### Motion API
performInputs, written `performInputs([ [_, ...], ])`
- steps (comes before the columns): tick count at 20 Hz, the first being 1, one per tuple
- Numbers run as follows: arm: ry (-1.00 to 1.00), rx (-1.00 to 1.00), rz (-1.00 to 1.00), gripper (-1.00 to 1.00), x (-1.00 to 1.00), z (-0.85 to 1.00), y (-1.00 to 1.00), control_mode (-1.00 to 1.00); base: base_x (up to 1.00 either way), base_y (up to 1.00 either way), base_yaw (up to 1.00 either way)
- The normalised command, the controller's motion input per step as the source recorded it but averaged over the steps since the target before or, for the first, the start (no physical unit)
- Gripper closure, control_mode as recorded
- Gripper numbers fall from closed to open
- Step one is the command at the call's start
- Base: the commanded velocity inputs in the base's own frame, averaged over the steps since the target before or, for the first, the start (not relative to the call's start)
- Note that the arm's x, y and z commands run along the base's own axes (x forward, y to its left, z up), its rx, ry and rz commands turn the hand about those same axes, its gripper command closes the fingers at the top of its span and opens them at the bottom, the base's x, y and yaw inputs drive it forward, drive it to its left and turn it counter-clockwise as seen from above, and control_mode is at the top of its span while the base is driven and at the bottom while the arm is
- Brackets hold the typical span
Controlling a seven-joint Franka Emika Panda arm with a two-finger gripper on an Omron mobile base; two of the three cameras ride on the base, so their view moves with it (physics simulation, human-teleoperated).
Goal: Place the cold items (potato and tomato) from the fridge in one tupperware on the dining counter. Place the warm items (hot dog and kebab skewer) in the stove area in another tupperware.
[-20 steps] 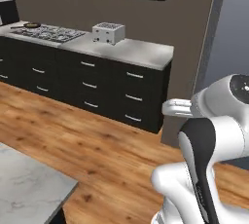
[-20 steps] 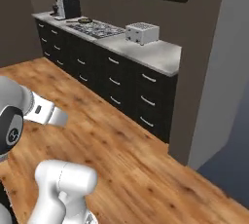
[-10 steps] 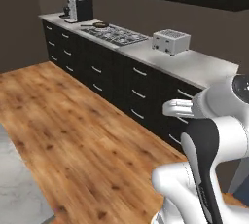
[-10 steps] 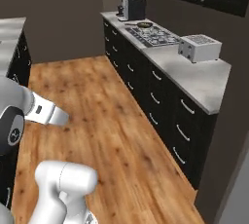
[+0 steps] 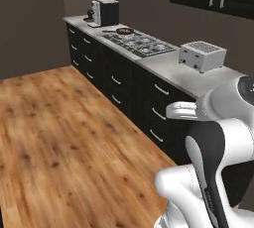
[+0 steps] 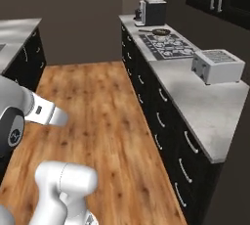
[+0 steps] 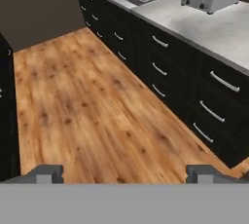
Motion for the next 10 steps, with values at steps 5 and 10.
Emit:
performInputs([
  [5, 0.00, 0.00, 0.00, -1.00, 0.00, 0.00, 0.00, 1.00, 1.00, -0.12, 0.02],
  [10, 0.00, 0.00, 0.00, -1.00, 0.00, 0.00, 0.00, 1.00, 1.00, 0.09, -0.08],
])
